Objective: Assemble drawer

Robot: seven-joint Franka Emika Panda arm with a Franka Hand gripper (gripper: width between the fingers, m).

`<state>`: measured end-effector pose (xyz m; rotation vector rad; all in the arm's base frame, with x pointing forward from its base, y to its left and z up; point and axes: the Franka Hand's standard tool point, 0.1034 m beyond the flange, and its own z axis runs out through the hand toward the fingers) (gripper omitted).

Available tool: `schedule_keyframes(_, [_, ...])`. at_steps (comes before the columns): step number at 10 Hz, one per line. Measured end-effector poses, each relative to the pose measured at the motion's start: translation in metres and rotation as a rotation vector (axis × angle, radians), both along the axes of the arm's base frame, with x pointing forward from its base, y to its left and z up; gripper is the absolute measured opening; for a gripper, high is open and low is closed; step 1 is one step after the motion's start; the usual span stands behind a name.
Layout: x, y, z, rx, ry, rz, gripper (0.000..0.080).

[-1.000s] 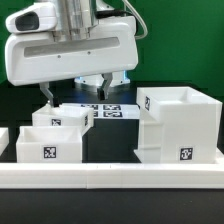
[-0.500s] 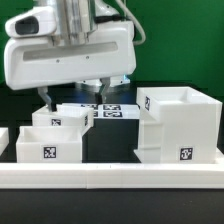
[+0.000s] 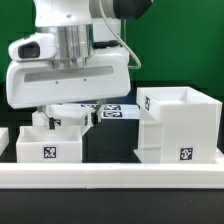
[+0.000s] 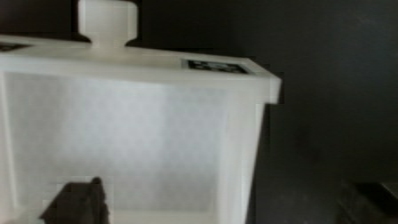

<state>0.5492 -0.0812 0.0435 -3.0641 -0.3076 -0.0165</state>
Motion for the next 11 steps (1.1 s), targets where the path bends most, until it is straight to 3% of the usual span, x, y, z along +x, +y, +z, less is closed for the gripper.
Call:
schedule_keyframes(6, [-0.009,0.0,-0.035,-0.014,0.008,-0.001,0.0649])
schedule_keyframes(10, [-0.01,-0.002,-0.037,-0.014,0.012,-0.004,0.0649])
schedule_keyframes(11, [-0.01,-0.002,-0.037,-0.014,0.012,-0.005,0.0522])
